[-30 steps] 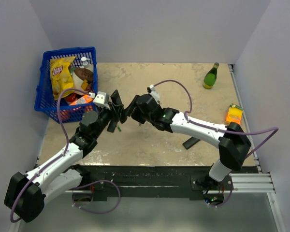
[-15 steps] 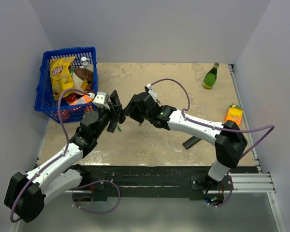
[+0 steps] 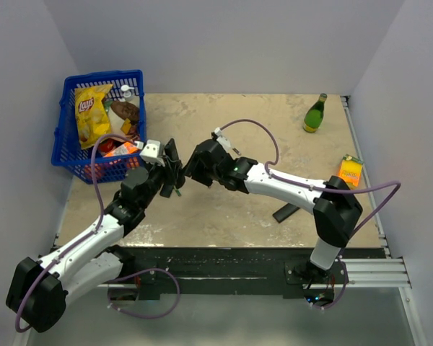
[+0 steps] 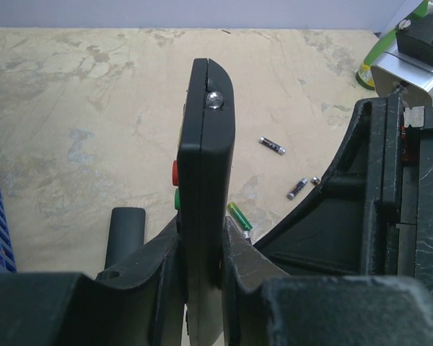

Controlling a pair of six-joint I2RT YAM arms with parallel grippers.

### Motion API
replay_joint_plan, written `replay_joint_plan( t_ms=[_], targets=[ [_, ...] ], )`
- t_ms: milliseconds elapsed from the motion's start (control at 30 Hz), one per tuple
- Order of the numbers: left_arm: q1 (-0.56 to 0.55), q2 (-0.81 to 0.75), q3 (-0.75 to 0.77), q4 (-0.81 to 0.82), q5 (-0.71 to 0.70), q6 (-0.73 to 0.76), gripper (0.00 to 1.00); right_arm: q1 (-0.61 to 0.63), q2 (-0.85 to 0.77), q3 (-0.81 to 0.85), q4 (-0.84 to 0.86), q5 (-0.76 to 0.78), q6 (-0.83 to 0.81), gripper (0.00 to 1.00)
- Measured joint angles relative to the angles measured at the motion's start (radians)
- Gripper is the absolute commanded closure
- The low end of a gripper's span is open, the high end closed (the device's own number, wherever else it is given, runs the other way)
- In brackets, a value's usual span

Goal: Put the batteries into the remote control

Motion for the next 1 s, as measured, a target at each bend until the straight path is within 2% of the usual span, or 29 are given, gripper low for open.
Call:
replay_joint_plan(
  t_ms=[833, 1000],
  targets=[
    [-0.037, -0.005, -0.002, 0.003, -0.022, 0.031, 1.00, -0.008, -0.047, -0.075, 0.034, 0.003, 0.010, 0.54],
    [-0.044, -0.011, -0.001, 0.050, -0.014, 0.020, 1.00, -0.008, -0.094, -0.122, 0.037, 0.006, 0.010, 0.47]
  ],
)
